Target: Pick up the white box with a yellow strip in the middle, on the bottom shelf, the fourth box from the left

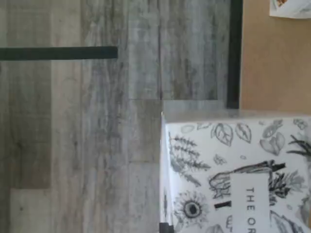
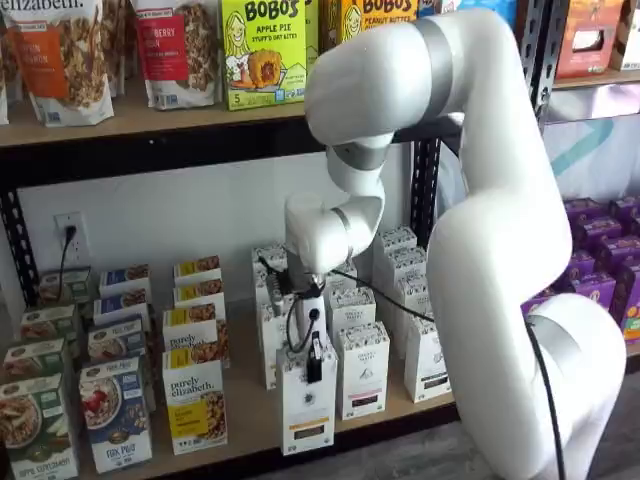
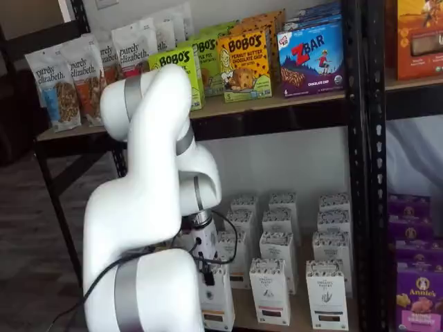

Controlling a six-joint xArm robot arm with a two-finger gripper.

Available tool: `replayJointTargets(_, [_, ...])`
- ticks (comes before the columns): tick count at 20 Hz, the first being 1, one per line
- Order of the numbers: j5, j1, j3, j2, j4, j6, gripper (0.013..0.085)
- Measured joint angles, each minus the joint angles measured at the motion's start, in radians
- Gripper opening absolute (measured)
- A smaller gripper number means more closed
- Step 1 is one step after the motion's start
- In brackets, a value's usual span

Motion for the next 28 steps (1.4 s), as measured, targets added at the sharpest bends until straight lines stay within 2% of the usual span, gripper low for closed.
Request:
replayJointTargets(6, [0.012,-0.002,0.123,-0.131,0.005,-0.007,0.049])
replayJointTargets(12, [0.02,0.0,0.236,-0.263,-0.033,0.029,0.049])
replayJointTargets(20, [0.056,-0.007,0.346,-0.423,-0.049,0.035,0.049])
replayJointTargets(25, [0.074,-0.003,0.399,-0.513,-0.08,0.063,0.049])
replayJointTargets(28, [0.097,-0.005,0.42,-0.564,-0.064,0.046,0.049])
